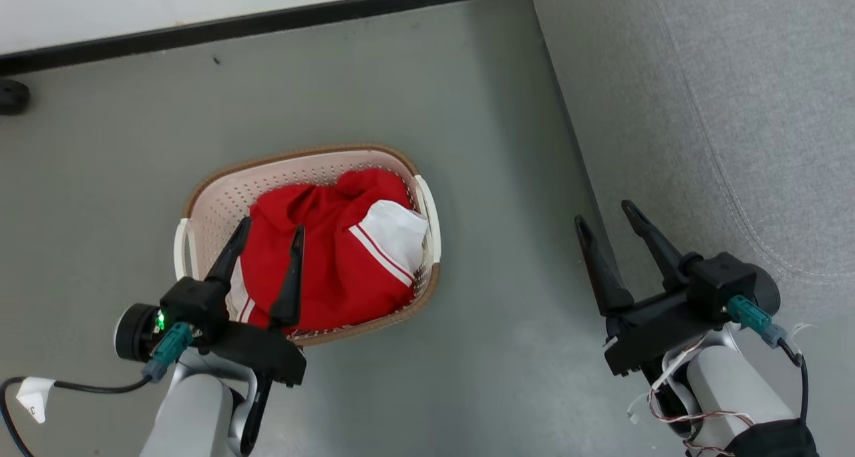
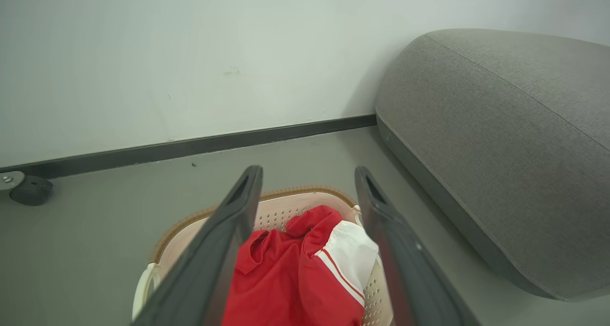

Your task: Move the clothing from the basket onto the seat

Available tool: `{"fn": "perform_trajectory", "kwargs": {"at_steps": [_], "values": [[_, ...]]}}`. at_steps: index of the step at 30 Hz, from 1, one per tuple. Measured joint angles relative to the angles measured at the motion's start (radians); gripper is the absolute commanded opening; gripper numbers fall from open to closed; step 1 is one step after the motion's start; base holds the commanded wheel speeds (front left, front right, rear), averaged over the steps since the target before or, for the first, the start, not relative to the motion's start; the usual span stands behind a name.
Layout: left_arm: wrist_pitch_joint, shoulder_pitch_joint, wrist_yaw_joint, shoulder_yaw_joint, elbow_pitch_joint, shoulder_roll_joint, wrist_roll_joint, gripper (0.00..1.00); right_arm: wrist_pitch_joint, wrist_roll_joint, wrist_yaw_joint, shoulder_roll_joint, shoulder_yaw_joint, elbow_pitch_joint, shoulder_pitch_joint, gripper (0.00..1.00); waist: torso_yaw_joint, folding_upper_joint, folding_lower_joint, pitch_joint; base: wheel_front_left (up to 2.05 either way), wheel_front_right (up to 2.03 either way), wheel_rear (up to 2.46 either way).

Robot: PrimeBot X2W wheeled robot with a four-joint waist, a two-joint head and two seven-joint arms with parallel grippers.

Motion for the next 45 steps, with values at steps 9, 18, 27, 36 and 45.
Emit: {"fn": "perform_trajectory", "kwargs": {"at_steps": [9,18,27,36,45], "values": [[0.000,-0.101,-0.007,-0.040,0.080,0.025,-0.024,1.00,0.000,-0.010,0.003,0.008,-0.014,-0.026,-0.052,1.00,-0.040,0.0001,-0.0001,0.128,0.00,0.00,0.00],[0.005,-0.170,-0.007,-0.060,0.166,0.029,-0.071,1.00,0.000,-0.018,0.005,0.009,-0.029,-0.035,-0.071,1.00,-0.065,0.0000,0.0000,0.224,0.00,0.00,0.00],[0.011,-0.238,-0.007,-0.076,0.239,0.042,-0.113,1.00,0.000,-0.032,0.008,0.006,-0.038,-0.057,-0.085,1.00,-0.072,0.0001,-0.0001,0.295,0.00,0.00,0.00],[0.011,-0.310,-0.007,-0.106,0.277,0.049,-0.133,1.00,0.000,-0.036,0.009,0.006,-0.043,-0.087,-0.104,1.00,-0.072,0.0001,-0.0002,0.360,0.00,0.00,0.00],[0.011,-0.367,-0.007,-0.144,0.316,0.039,-0.174,1.00,0.000,-0.048,0.012,0.002,-0.050,-0.109,-0.110,1.00,-0.064,0.0000,-0.0001,0.420,0.00,0.00,0.00]]}}
